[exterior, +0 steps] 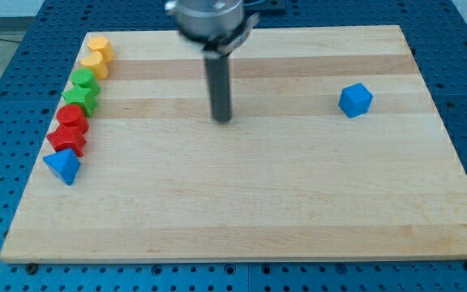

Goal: Move the blue cube towards the center of the board

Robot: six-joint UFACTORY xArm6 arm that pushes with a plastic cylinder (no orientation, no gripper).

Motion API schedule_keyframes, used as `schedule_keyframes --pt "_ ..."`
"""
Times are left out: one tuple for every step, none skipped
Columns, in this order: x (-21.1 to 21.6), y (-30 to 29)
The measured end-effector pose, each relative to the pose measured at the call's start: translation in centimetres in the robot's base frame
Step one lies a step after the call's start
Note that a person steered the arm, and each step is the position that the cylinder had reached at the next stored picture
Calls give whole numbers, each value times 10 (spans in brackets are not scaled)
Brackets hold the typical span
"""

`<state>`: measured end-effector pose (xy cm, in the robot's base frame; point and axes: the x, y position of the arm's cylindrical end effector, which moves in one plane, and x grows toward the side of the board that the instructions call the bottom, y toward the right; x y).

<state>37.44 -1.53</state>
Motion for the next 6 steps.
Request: schedule_keyframes --pt "-67 86" --pt "-80 199" --pt "-42 219" --pt "11 200" --pt "35 173" --pt "68 155"
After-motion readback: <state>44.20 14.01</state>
